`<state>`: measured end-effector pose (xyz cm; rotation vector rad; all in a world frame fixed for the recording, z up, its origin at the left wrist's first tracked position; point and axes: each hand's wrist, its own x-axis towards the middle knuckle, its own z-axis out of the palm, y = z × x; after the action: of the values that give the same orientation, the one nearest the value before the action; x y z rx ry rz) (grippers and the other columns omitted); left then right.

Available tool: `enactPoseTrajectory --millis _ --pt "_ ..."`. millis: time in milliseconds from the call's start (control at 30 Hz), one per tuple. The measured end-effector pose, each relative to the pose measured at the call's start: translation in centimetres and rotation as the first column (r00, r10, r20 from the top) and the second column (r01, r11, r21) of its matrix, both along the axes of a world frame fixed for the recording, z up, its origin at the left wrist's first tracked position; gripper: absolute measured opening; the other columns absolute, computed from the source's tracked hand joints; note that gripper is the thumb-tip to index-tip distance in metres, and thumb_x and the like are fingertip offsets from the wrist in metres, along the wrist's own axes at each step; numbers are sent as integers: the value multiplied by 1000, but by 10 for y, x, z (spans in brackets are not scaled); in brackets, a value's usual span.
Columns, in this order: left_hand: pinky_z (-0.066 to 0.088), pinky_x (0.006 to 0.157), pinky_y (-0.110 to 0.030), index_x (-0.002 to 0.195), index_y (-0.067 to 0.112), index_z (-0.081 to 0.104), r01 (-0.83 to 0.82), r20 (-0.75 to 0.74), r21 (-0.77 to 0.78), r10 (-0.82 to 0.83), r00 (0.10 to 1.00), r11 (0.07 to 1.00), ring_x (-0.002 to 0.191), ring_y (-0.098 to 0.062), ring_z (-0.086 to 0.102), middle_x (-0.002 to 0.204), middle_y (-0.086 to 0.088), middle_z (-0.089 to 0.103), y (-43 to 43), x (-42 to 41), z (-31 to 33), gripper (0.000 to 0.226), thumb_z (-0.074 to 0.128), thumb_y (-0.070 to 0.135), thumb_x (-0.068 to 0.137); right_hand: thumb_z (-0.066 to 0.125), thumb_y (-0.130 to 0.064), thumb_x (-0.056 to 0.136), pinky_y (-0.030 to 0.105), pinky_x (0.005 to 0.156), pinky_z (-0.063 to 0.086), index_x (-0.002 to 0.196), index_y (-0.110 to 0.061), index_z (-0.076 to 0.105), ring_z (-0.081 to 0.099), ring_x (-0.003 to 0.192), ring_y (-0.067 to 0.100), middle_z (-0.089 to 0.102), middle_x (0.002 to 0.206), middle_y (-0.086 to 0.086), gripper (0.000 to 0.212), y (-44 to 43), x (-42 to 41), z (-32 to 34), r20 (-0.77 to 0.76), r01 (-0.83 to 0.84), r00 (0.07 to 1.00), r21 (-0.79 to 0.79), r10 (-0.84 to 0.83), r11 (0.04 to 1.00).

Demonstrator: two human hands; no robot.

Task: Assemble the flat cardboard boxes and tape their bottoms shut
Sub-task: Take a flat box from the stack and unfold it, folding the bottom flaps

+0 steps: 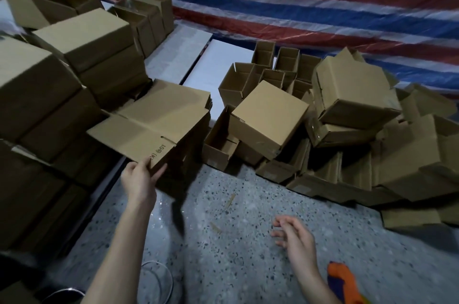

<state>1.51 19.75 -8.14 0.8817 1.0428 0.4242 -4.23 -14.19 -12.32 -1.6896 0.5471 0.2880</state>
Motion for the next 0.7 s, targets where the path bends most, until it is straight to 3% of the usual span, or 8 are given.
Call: enactPoseTrajectory --millis 100,167,267,333,433,500,600,700 --pt "63 76 -38 73 9 51 -58 62 127 51 997 990 103 -29 68 90 -11 62 -2 -39 38 26 54 -1 97 61 -13 98 30 67 56 95 -17 71 72 77 20 75 91 6 12 -1 -5 5 42 -40 998 23 39 999" --pt "63 77 -35 80 11 63 -105 59 68 101 993 992 101 -25 71 97 -9 69 5 -65 54 15 59 4 93 69 -13 92 26 70 56 98 -23 70 72 83 17 74 94 3 12 1 -8 11 111 -106 988 -22 107 994" --pt "62 63 -28 88 8 61 -50 -23 -109 48 999 993 94 -21 70 101 -11 68 16 -96 74 5 58 8 91 82 -16 80 27 84 55 121 -42 57 63 100 5 63 116 -12 55 7 -13 20 175 -251 945 -160 278 955" --pt "58 51 -24 84 4 55 73 -83 -198 -91 992 977 81 -19 69 88 -13 66 17 -110 88 10 51 9 92 88 -22 74 19 95 43 135 -52 39 50 119 -4 47 133 -23 85 10 -14 27 234 -323 893 -259 384 910" --pt "54 40 -25 86 -1 54 285 -186 -305 -350 918 909 53 -19 70 60 -13 66 7 -122 98 16 47 12 93 91 -36 68 20 113 28 149 -37 29 30 143 -2 31 155 -16 102 9 -18 29 383 -399 782 -299 492 867" --pt "52 37 -24 89 -2 56 382 -249 -307 -461 852 871 47 -18 68 56 -12 64 -5 -123 91 14 49 11 91 84 -44 73 22 116 29 147 -35 39 34 144 4 37 155 -16 87 5 -21 35 464 -434 707 -311 533 846" --pt "55 40 -29 96 -5 59 522 -285 -337 -613 736 784 57 -34 71 74 -25 71 -38 -113 69 26 49 18 96 73 -10 80 31 101 50 118 -25 70 62 118 10 67 122 -15 40 -15 -24 31 554 -433 640 -314 533 845" --pt "61 70 -44 111 1 61 705 -431 -161 -692 579 691 88 -41 68 105 -24 69 -79 -102 39 50 43 47 102 77 14 74 29 95 53 99 -21 78 69 104 14 74 104 -7 43 -51 -32 21 477 -390 751 -237 457 890"
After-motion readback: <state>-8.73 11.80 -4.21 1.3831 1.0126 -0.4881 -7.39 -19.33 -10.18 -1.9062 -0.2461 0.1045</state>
